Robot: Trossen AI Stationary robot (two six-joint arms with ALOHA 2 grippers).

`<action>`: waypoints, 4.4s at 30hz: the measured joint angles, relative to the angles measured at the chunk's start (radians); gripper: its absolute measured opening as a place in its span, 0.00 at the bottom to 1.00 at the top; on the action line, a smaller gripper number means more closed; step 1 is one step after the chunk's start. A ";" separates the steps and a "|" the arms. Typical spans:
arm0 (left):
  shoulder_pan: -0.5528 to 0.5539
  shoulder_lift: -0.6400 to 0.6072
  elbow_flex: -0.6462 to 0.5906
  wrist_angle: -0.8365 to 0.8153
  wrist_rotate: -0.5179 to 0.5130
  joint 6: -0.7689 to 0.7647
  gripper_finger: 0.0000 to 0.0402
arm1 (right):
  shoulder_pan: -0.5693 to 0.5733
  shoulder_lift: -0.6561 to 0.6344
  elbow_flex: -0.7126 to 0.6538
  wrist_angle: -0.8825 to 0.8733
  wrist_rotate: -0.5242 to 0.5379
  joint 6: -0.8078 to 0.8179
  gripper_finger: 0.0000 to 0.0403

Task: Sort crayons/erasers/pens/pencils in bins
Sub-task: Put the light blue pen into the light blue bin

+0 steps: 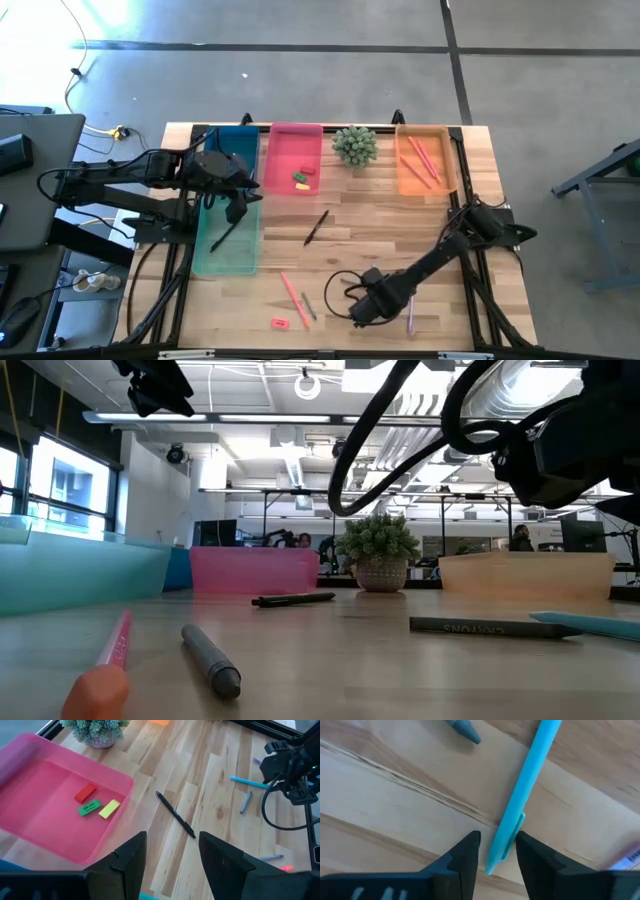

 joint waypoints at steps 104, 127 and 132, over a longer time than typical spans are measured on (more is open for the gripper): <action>-0.142 0.006 -0.141 0.314 0.452 -0.085 0.54 | -0.267 0.003 0.555 0.230 0.518 -0.641 0.09; -0.141 0.019 -0.141 0.410 0.389 -0.147 0.40 | -0.339 0.002 0.555 0.346 0.459 -0.907 0.09; -0.141 0.018 -0.141 0.413 0.383 -0.139 0.24 | -0.338 0.002 0.555 0.346 0.455 -0.907 0.09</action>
